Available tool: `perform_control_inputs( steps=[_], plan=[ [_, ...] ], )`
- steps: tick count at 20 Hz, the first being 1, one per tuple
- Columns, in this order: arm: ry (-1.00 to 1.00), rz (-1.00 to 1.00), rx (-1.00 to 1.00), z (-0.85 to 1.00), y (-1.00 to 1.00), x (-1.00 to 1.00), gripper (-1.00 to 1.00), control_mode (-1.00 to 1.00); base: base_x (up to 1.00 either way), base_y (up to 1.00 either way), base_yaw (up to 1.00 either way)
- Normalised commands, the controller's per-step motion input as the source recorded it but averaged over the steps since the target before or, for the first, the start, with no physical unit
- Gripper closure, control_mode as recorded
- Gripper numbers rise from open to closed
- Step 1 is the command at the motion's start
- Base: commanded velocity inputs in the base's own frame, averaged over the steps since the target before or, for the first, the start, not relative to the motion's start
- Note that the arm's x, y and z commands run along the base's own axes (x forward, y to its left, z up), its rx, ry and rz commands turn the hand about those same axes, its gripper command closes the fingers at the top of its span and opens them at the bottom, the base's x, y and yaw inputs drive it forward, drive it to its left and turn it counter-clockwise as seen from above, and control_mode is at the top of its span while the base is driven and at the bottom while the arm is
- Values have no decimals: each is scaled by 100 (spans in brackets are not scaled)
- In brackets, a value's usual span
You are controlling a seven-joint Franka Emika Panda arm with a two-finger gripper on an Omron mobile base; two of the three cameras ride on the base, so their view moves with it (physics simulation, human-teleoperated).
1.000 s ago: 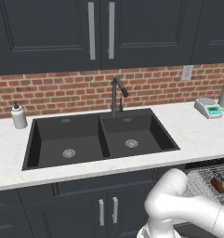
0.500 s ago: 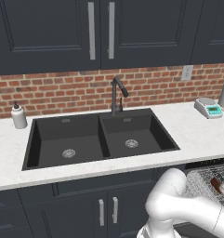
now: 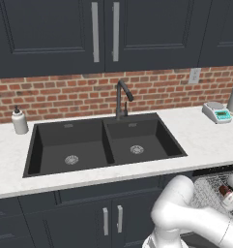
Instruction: Pick up the cup and bowl from the counter, place them in the dishwasher, and close the dishwasher door.
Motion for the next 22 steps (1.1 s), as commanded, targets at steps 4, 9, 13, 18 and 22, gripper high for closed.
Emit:
perform_control_inputs(
  steps=[4, 9, 13, 18, 22],
  plan=[
    [-7, 0, 0, -38, 32, 23, 100, -100, 0, 0, 0],
    [-8, 0, 0, -26, 26, 25, 100, -100, 0, 0, 0],
    [-6, -4, 0, -12, 4, 36, 100, -100, 0, 0, 0],
    [-4, -11, 5, -9, -9, 17, 100, -100, 0, 0, 0],
    [0, -6, 3, -14, -17, 13, 100, -100, 0, 0, 0]
  ],
)
